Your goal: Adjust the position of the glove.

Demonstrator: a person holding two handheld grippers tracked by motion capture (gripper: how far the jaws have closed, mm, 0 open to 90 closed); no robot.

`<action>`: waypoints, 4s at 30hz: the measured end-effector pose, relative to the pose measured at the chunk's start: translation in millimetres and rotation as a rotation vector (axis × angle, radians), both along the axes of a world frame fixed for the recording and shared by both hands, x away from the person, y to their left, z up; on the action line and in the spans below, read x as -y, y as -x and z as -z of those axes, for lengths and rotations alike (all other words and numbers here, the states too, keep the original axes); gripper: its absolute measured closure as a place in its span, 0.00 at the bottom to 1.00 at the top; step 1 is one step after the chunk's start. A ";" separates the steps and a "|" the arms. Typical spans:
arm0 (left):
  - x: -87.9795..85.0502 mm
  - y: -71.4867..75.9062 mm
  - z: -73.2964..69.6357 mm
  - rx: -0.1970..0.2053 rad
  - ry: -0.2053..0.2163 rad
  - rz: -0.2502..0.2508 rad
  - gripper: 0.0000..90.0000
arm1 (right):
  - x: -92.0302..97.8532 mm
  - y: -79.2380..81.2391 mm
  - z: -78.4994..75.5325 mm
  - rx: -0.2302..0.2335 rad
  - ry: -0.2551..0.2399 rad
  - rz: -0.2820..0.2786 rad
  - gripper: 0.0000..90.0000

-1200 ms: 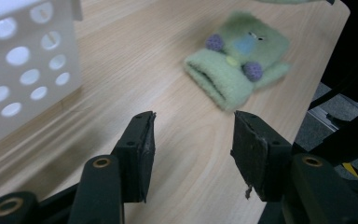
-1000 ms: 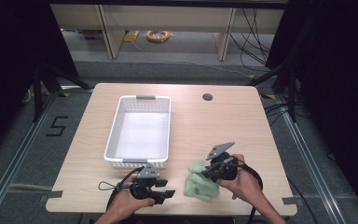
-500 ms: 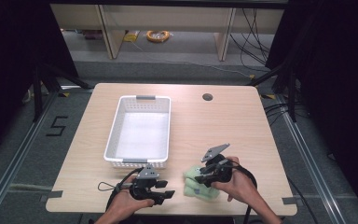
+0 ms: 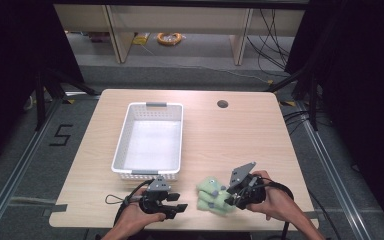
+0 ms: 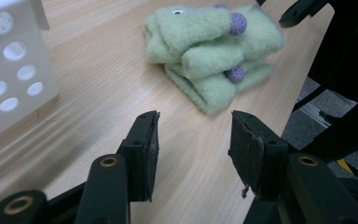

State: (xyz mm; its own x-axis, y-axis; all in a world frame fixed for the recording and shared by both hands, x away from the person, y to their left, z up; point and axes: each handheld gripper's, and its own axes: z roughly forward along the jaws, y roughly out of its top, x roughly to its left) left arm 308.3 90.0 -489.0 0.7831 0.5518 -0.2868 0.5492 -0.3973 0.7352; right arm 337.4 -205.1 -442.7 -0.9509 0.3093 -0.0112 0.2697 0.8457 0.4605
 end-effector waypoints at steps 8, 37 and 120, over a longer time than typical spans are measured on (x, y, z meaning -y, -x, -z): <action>0.9 0.1 1.4 -0.005 0.010 0.000 0.58 | -14.4 -0.8 12.4 0.026 0.039 -0.095 0.65; -0.7 0.5 -0.7 0.005 0.002 0.002 0.58 | -3.9 20.4 -23.1 0.058 -0.003 0.265 0.94; 52.9 -36.6 5.2 0.098 -0.037 0.072 0.70 | 4.0 27.6 10.9 -0.048 -0.246 0.383 0.81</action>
